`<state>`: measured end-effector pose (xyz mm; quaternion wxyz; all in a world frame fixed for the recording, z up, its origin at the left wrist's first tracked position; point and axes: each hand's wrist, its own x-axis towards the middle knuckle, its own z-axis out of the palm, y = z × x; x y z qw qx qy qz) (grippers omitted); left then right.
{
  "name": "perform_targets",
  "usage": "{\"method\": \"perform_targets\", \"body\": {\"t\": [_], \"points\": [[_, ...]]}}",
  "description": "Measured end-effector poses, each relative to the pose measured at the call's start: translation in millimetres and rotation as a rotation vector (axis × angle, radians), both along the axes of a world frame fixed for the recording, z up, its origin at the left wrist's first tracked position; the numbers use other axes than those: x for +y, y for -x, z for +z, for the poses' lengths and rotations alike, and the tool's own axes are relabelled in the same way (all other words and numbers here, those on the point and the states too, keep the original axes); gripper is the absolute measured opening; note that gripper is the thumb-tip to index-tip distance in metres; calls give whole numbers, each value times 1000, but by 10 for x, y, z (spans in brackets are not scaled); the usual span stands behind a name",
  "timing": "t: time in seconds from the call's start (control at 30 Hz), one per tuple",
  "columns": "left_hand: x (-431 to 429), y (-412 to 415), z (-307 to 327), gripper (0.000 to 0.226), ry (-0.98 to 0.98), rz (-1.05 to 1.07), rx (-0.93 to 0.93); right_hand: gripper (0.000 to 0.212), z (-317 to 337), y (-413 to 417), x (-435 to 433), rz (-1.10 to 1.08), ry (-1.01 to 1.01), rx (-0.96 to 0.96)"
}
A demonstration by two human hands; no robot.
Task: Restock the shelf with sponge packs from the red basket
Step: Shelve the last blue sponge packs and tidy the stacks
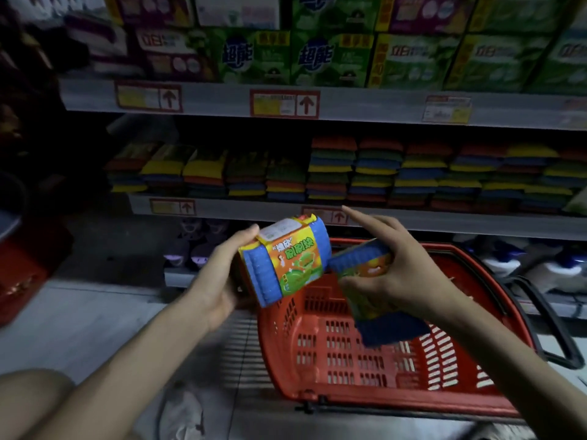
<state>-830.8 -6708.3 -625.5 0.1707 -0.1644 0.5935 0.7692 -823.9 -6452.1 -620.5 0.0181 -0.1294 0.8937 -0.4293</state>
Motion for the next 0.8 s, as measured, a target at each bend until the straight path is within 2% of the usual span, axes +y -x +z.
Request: {"method": "perform_targets", "body": {"t": [0.1,0.27,0.4,0.5,0.6,0.7,0.8], "points": [[16,50,32,49,81,-23,7,104,6,19,-15,81,-15,-93],[17,84,34,62,77,-119,61,98,-60,52,-5,136,29,-182],[-144,122,3,94,174,-358,200,96,-98,60,50,118,95,-219],[-217,118,-36,90,304,-473,308,98,-95,40,68,101,138,-236],[-176,96,-52,84,356,-413,385,98,-61,3,103,87,148,-255],[-128,132,-86,82,310,-310,406,99,-51,-69,149,70,83,-214],[-32,159,-99,80,236,-175,381,90,-53,-162,150,34,71,-166]]}}
